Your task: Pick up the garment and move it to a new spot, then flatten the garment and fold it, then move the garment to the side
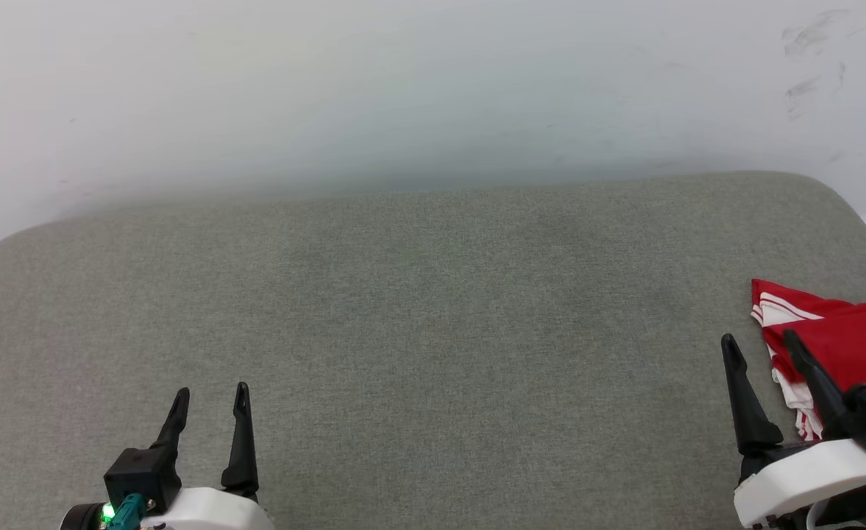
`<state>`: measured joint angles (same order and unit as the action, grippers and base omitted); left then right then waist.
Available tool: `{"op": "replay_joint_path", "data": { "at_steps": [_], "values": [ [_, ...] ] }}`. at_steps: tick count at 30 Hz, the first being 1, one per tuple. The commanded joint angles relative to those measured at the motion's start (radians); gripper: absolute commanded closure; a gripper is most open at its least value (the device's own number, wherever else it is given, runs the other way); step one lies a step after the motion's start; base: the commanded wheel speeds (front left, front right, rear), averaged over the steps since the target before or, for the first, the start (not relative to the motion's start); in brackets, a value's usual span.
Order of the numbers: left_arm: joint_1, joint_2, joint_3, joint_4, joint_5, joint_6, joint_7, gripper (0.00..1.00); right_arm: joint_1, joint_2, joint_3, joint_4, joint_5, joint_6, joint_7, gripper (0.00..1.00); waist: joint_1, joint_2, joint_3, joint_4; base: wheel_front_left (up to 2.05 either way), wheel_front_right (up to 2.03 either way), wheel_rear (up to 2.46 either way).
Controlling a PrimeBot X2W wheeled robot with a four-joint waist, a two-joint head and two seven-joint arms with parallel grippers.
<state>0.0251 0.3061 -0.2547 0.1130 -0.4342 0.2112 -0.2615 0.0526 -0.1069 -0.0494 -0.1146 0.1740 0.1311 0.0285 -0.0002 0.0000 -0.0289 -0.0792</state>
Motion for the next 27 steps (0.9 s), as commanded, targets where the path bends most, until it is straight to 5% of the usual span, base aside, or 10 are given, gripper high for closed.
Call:
{"op": "replay_joint_path", "data": {
  "at_steps": [1, 18, 19, 27],
  "values": [
    [0.009, -0.003, 0.003, 0.006, 0.004, -0.004, -0.004, 0.00, 0.019, 0.008, -0.003, -0.014, -0.010, -0.001, 0.006, 0.00, 0.0002, 0.0000, -0.003, 0.001, 0.00, 0.00, 0.00],
    [-0.009, -0.012, 0.007, 0.032, 0.003, -0.021, -0.004, 0.00, 0.013, 0.020, 0.002, -0.028, -0.007, -0.001, 0.021, 0.00, 0.0002, 0.0000, -0.005, 0.000, 0.00, 0.00, 0.00],
    [0.001, -0.011, 0.006, 0.032, -0.001, -0.020, -0.001, 1.00, 0.010, 0.016, 0.002, -0.022, -0.005, 0.000, 0.022, 1.00, 0.0002, 0.0000, -0.005, -0.001, 0.00, 0.00, 0.00],
    [0.007, -0.039, 0.023, 0.061, -0.089, -0.042, 0.026, 1.00, 0.004, 0.020, -0.002, 0.033, 0.100, 0.000, 0.031, 1.00, 0.0002, 0.0000, -0.003, 0.002, 0.00, 0.00, 0.00]
  ]
}}
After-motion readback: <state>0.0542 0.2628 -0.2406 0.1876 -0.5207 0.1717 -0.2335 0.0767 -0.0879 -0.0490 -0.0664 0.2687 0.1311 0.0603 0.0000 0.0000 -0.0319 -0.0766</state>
